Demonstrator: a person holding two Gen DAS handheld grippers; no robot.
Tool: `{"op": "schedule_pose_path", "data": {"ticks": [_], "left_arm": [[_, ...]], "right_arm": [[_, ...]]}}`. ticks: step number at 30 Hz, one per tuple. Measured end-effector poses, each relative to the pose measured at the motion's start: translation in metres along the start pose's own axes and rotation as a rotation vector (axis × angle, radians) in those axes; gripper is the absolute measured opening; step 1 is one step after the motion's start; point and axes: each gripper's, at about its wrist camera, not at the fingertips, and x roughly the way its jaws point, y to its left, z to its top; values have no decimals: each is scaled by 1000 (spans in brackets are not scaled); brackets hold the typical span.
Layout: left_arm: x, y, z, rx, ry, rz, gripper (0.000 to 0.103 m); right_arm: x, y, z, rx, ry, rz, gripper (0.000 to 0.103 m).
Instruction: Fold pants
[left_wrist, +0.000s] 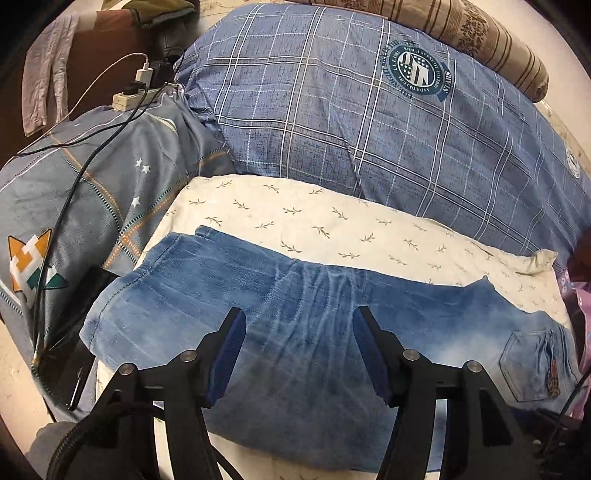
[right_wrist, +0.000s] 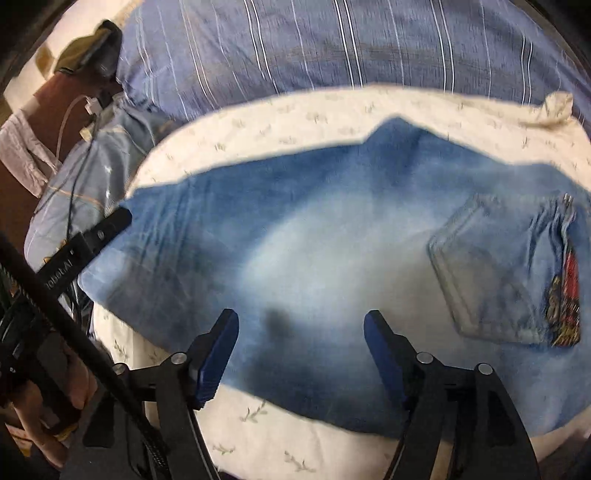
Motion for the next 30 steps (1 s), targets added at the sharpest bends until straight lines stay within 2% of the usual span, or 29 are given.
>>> {"op": "schedule_pose_path", "data": {"ticks": [2,5,8,12,17,30], "left_arm": [[4,-1,0,-8,7,4,60],[7,-2,0,-21,28,1,60],[9,-5,0,-28,47,-33,60],[9,-16,-1,10,63,-64,60],[8,-25,-3,51,68,-72,60],[10,-25,-3,32,86,-83,60]], "right_arm": [[2,4,-2,-12,34,-8,80],[4,10,-9,-46,66,-54,83],[6,10,-12,-43,91,-67,83],[-1,10,-12,-32,117,-113,85],[2,4,-13,-14,162,-92,85],[5,4,-11,-14,174,-81,85]]}}
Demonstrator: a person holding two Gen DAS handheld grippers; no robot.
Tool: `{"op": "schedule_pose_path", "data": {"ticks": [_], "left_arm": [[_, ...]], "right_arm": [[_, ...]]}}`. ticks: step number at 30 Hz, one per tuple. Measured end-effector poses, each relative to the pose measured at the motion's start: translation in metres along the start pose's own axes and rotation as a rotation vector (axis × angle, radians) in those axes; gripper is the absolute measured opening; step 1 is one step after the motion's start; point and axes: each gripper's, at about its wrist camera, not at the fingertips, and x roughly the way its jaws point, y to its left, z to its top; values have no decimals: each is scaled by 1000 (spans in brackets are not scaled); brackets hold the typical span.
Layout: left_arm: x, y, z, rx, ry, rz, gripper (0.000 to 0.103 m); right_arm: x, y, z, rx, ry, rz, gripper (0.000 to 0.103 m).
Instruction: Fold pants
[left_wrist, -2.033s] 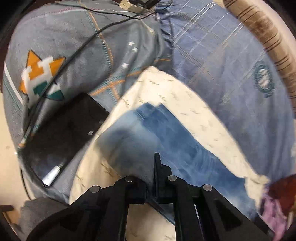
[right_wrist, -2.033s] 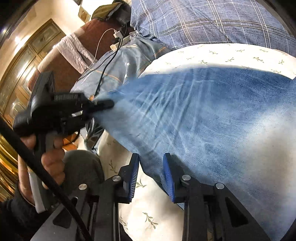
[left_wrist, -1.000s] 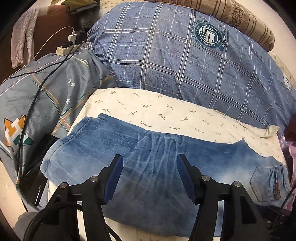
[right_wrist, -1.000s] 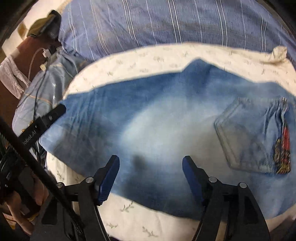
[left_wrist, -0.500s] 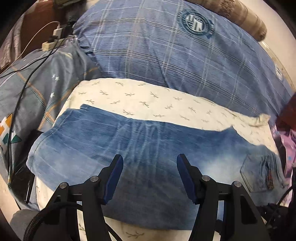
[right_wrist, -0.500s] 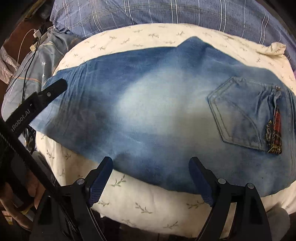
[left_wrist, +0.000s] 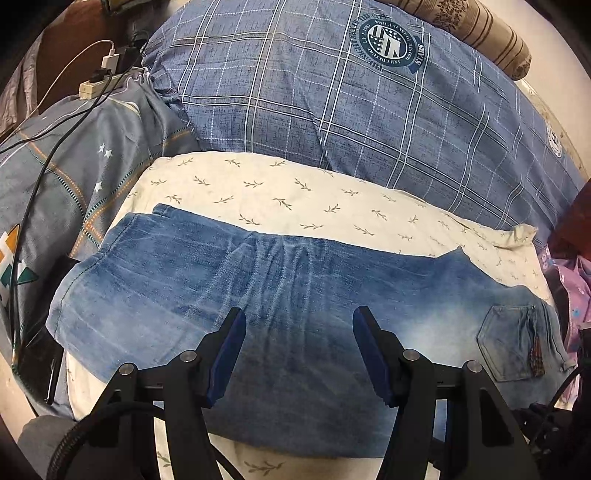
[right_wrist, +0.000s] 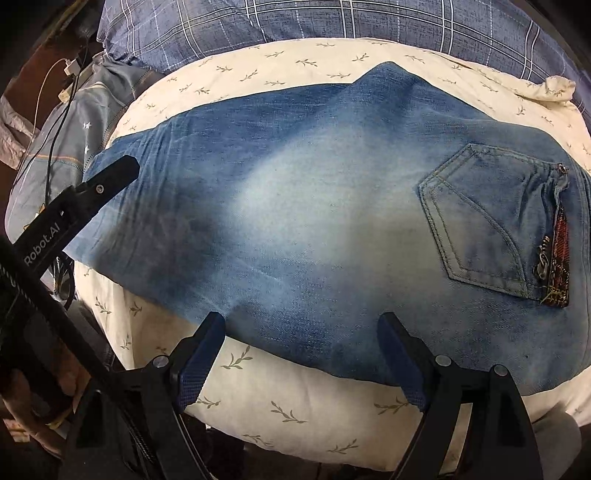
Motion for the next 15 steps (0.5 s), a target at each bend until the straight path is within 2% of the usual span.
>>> {"op": "schedule_pose_path", "data": {"ticks": [2,4,6,8,12,15], "left_arm": [[0,-1,0,1,-3,-6,60],[-3,-3,-1,6,-15,-24,60],[-7,-8,-3,30,-30,-43,60],[-12,-15,-5,49,-36,-68,60],[-35,-44,-9,128,-38,-178,61],[-53,-80,-15,240,-38,-266,66]], "right_arm": [[-2,-2,0,6,-13,23,85],[-14,-10,1,25,-60,105,85],[-35,-20,2,40,-151,147,85],[-59,-38,2,48,-261,127,85],[-88,-103,2,183,-371,120,85],[-103,-168,-5,325,-394,148,85]]}}
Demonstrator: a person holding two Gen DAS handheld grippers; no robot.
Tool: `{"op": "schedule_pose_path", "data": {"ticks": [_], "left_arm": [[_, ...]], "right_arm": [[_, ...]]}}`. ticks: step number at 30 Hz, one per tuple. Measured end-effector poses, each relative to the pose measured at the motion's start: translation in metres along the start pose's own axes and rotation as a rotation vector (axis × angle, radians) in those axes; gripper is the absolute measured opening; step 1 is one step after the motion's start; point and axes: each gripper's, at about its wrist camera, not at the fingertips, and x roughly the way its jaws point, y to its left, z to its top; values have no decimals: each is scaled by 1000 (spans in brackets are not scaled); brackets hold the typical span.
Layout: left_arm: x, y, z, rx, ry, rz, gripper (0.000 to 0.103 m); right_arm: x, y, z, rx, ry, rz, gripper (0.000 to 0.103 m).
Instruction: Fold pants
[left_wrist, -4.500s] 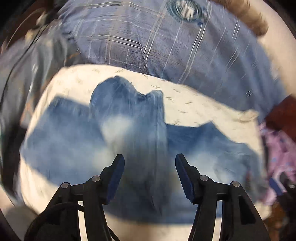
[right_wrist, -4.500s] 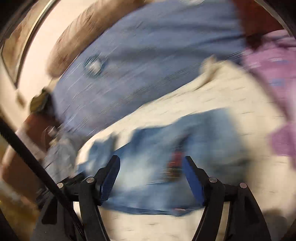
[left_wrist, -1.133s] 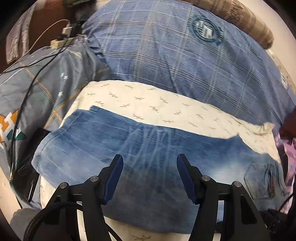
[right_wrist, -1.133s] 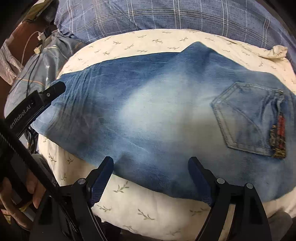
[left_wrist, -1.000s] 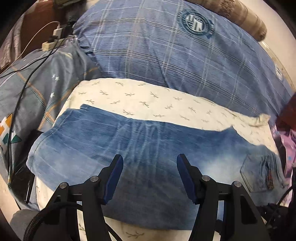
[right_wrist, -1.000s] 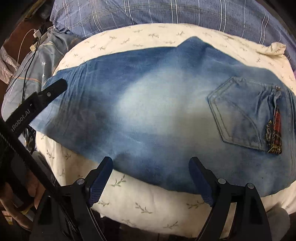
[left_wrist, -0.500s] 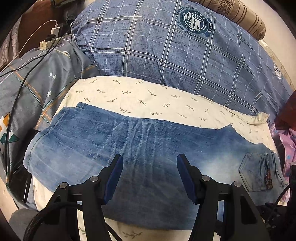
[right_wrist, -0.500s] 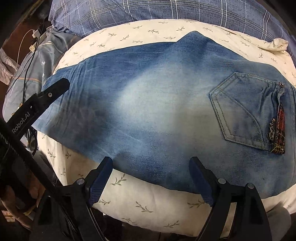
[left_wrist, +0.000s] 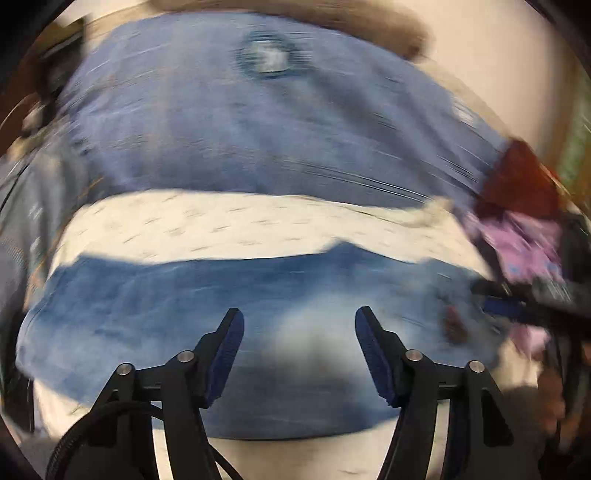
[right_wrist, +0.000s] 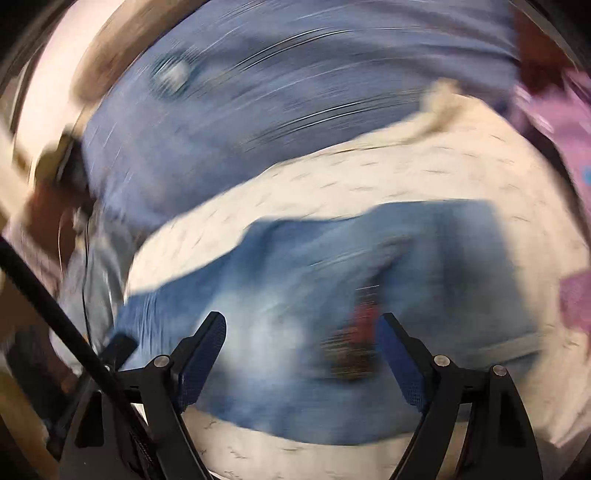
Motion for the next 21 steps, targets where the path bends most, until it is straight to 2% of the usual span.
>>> {"op": "schedule_pose_path", "data": {"ticks": [2,6,8,11,13,14,16,17,18,19,20,21], "left_arm": [[5,-34,0,93,48,-70,66],[20,-99,-11,237,112,-210,66],[29,-132,-20,323,137,-251,66],[38,-173,-31,442,140,-281,66],[44,-194,-38,494,139,-296,66],[51,-202,-40,518,144,-283,62],[72,-216,-49,557,204,-274,16],[78,-217,-51,563,230,-284,6],[81,-221,-56,571,248,-290,5],[80,-225,-58,575,249,-300,5],[78,-221,-57,557,254,-319,5],[76,-218,-55,521,269,-350,5]], "right_arm": [[-19,-44,7,103,-15,-29,86],[-39,-102,4,245,-38,22,79],[-37,-117,1,277,-50,30,63],[-29,-139,-2,306,-33,30,55],[-30,-150,-4,358,-27,82,47],[-32,-154,-5,368,-32,100,47],[-33,-158,-4,367,-34,76,49],[-34,-159,-4,369,-37,70,49],[-34,-160,-3,374,-44,76,51],[-34,-163,-3,382,-45,94,61],[-33,-168,-3,398,-44,124,76],[-32,-173,-4,422,-42,165,80]]}}
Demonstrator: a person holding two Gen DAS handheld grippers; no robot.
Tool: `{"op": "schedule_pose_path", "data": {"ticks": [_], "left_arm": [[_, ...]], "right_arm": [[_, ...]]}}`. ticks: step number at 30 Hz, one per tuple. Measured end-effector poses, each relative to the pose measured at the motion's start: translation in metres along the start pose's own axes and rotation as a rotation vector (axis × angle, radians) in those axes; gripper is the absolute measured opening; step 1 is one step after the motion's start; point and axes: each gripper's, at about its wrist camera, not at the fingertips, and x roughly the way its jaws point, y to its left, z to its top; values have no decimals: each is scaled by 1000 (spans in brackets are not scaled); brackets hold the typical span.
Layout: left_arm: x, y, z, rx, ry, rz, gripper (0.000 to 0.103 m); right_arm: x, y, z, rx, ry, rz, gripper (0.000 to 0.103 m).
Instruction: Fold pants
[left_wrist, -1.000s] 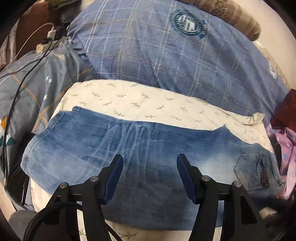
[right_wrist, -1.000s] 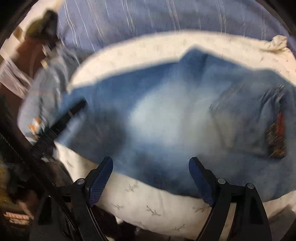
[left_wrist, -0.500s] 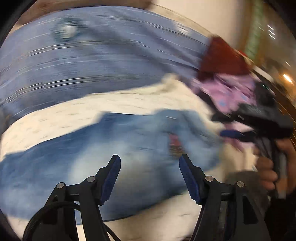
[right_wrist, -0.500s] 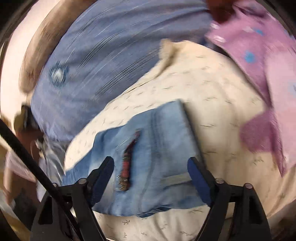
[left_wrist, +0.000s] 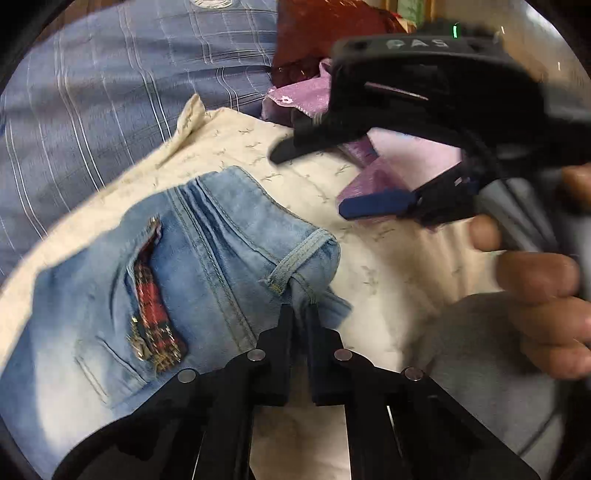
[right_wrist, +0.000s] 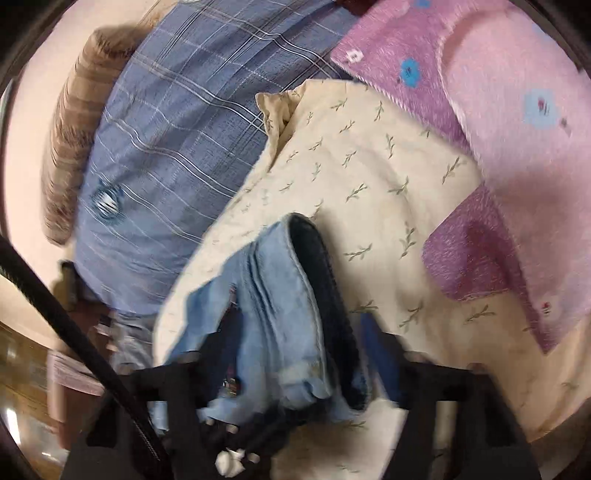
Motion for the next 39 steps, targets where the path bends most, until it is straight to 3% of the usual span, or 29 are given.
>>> {"op": "schedule_pose_path", "data": {"ticks": [1,3,4,8,9,13,15,16,18,21,23,26,27,29,32,35,39], "left_arm": [[-4,4,-3,-35,4,-39,7],[-5,9,-4,-29,10,-9,26],[-8,7,-6,-5,1,26,29],[-8,-16,-5,130,-38,89,61],[-5,-22,-7,169,-39,108,63],[25,-46,-14,321,14,190,63],[40,-52,-18,374,25,271,44],[40,-52,-19,375,17,273,42],[31,-48,-18,325,-17,232,26],[-2,-27,-12,115,-100,105,21],[-11,-17,-10,19,-115,63,20],[-9,-17,-13,-28,-119,44,20],[-10,-13,-15,-57,-121,27,20],[-16,5,-16,-122,-138,-8,19],[-22,11,-19,-182,-149,-28,19],[-21,12,-21,-221,-145,-30,18],[-22,21,-12,-286,-173,-53,18]], "right_arm": [[3,-5,2,24,15,49,82],[13,-8,5,45,65,96,82],[19,-10,7,59,91,108,82],[36,-16,13,91,156,101,83],[37,-19,14,99,164,108,83],[40,-29,16,133,186,118,84],[46,-32,16,152,212,127,84],[50,-33,16,162,230,128,84],[55,-33,16,161,255,121,84],[57,-29,16,136,255,113,84],[62,-27,17,130,264,121,84],[73,-21,17,115,295,118,83],[77,-19,17,110,306,114,79],[80,-17,16,98,310,100,51],[77,-14,14,77,290,82,30],[73,-4,12,20,254,41,13],[53,15,8,-76,148,13,9]]}}
